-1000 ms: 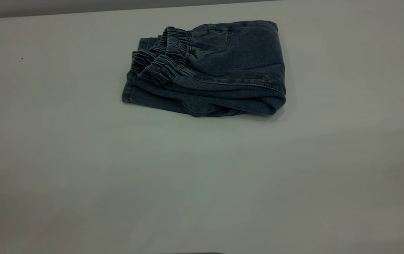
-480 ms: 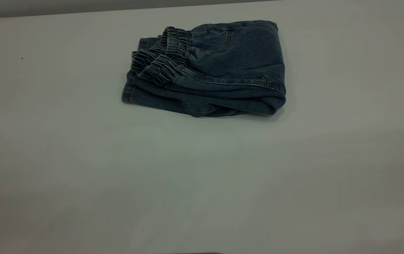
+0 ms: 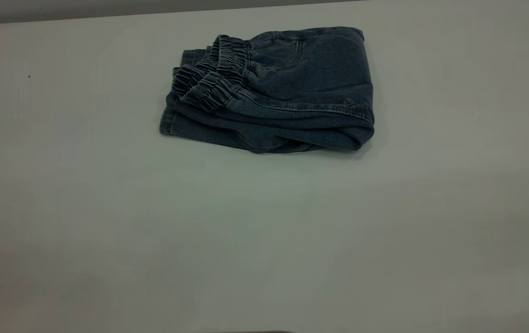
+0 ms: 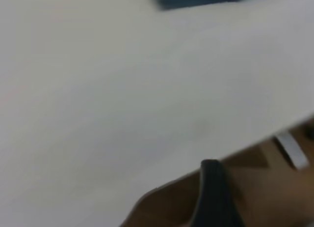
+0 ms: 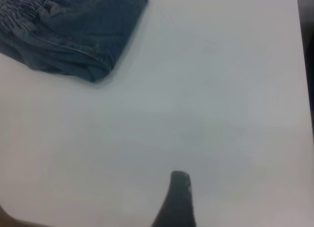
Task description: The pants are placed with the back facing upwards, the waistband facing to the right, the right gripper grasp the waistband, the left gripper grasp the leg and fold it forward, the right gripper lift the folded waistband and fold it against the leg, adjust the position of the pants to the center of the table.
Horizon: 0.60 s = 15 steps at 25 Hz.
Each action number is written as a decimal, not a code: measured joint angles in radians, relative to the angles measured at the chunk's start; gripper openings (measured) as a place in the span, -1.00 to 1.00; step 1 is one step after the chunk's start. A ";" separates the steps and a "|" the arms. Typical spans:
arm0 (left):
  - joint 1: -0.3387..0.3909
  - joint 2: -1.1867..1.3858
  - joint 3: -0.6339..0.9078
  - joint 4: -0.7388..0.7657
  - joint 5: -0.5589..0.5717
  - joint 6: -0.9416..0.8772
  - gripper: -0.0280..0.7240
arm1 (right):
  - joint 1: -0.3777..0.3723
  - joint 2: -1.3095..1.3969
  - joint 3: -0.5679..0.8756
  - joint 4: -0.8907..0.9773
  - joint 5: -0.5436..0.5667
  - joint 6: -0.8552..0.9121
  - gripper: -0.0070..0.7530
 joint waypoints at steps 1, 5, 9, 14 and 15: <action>0.061 0.000 0.000 0.000 0.000 0.000 0.25 | 0.000 0.000 0.000 0.000 0.000 0.000 0.52; 0.243 -0.008 0.000 0.000 0.000 0.000 0.25 | 0.000 0.000 0.000 0.000 0.000 0.000 0.52; 0.350 -0.054 0.000 0.000 0.000 0.000 0.25 | 0.000 0.000 0.000 0.000 0.000 0.000 0.52; 0.357 -0.057 0.000 0.000 0.000 0.000 0.25 | 0.000 0.000 0.000 0.000 -0.001 -0.001 0.52; 0.356 -0.057 0.000 0.000 0.000 0.000 0.25 | 0.000 0.000 0.000 0.000 -0.001 0.000 0.52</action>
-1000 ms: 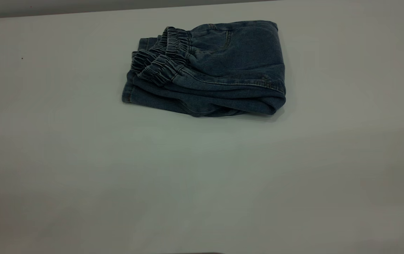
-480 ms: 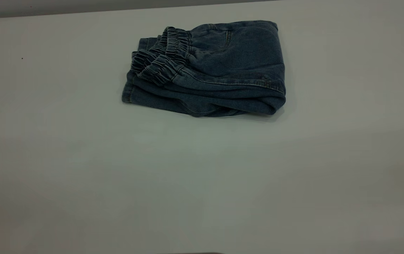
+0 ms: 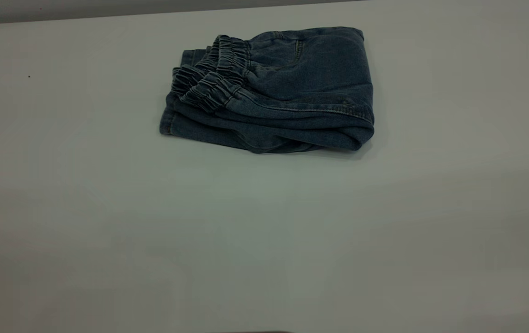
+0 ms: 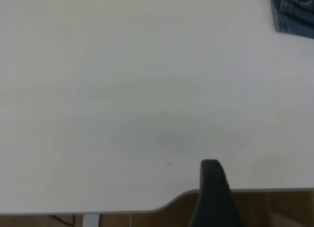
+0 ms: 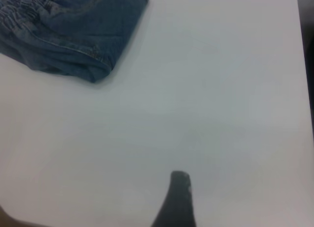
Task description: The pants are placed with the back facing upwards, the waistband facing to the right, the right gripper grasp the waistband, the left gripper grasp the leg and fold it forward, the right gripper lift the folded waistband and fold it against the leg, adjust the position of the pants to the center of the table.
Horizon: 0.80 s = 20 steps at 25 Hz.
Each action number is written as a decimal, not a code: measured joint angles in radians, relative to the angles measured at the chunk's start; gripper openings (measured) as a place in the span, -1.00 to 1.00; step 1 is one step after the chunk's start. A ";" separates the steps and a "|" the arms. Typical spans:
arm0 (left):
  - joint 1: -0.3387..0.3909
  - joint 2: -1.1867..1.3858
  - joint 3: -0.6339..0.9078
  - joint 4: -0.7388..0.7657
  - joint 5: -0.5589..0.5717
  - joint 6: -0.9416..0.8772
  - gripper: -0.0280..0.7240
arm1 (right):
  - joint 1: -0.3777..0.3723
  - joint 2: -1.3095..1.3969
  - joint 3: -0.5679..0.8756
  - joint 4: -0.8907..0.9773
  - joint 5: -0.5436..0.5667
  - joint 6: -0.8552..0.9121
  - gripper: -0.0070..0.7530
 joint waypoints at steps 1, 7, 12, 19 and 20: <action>-0.003 0.000 0.000 0.000 0.000 0.000 0.25 | 0.000 0.000 0.000 0.000 0.000 0.000 0.52; -0.008 0.000 0.000 0.000 0.000 0.000 0.25 | 0.000 0.000 0.000 0.001 -0.001 0.000 0.52; -0.008 0.000 0.000 0.000 0.000 0.000 0.25 | 0.000 0.000 0.000 0.001 -0.001 0.000 0.52; -0.009 0.000 0.000 0.000 0.000 0.000 0.25 | 0.000 0.000 0.000 0.001 -0.001 0.000 0.52; -0.009 0.000 0.000 0.000 0.000 0.000 0.25 | 0.000 0.000 0.000 0.001 -0.001 0.000 0.52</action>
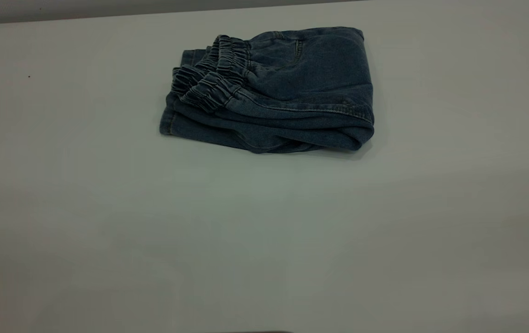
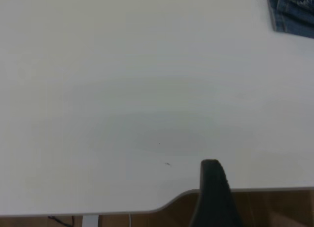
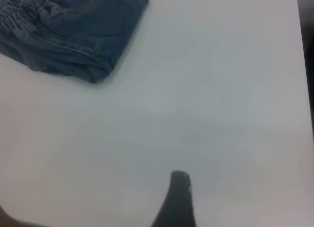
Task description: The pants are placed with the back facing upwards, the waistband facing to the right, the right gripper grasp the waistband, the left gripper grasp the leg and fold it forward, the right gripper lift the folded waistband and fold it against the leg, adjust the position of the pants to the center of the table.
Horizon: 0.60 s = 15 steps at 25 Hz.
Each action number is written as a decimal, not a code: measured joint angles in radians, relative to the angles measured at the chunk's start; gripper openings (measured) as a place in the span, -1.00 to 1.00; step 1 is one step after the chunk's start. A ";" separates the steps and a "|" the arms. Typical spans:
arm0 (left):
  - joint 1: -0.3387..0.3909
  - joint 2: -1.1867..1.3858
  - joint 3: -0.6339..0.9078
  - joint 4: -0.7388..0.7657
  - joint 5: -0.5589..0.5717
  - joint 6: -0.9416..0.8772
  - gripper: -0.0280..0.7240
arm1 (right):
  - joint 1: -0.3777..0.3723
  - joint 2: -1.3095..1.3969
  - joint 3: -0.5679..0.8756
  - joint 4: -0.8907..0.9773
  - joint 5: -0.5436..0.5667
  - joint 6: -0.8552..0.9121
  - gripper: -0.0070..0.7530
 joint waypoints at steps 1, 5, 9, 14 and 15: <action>0.000 0.000 0.000 0.000 0.000 0.000 0.25 | 0.000 0.000 0.000 0.000 0.000 0.000 0.52; 0.000 0.000 0.000 0.000 0.000 0.000 0.25 | 0.000 0.000 0.000 -0.050 -0.005 0.054 0.52; 0.000 0.000 0.000 0.000 0.000 0.000 0.25 | 0.000 0.000 0.000 -0.156 -0.008 0.194 0.52; 0.000 0.000 0.000 0.000 0.000 0.000 0.25 | 0.000 0.000 0.000 -0.171 -0.012 0.195 0.52; 0.000 0.000 0.000 0.000 0.000 0.000 0.25 | 0.000 0.000 0.000 -0.162 -0.012 0.176 0.52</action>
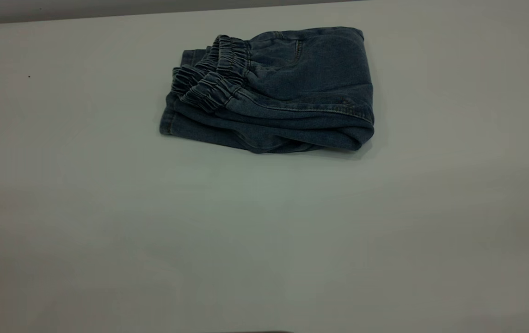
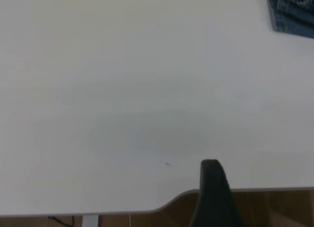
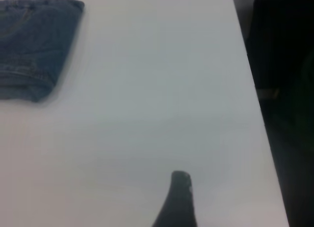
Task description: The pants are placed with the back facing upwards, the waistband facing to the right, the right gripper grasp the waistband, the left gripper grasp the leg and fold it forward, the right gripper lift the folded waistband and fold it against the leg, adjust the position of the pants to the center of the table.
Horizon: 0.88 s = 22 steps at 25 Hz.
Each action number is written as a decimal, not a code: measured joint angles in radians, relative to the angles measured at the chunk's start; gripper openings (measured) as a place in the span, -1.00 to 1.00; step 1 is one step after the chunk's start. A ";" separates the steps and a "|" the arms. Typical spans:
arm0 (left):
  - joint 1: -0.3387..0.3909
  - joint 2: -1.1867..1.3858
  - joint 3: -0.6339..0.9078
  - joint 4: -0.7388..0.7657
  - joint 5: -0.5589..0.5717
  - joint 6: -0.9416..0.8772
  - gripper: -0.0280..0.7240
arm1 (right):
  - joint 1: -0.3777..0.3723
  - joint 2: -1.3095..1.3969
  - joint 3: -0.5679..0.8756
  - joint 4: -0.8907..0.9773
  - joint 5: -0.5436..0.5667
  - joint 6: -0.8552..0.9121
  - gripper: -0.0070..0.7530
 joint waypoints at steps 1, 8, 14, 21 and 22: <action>0.000 0.000 0.000 0.000 0.000 0.000 0.25 | 0.000 0.000 0.000 0.009 0.000 -0.012 0.52; 0.000 0.000 0.000 0.000 0.000 0.000 0.25 | 0.000 0.000 0.000 0.037 0.000 -0.053 0.52; 0.000 0.000 0.000 0.000 0.000 0.000 0.25 | 0.000 0.000 0.000 0.037 0.000 -0.054 0.52; 0.000 0.000 0.000 0.000 0.000 0.000 0.25 | 0.000 0.000 0.000 0.037 0.000 -0.054 0.52; 0.000 0.000 0.000 0.000 0.000 0.000 0.25 | 0.000 0.000 0.000 0.037 0.000 -0.054 0.52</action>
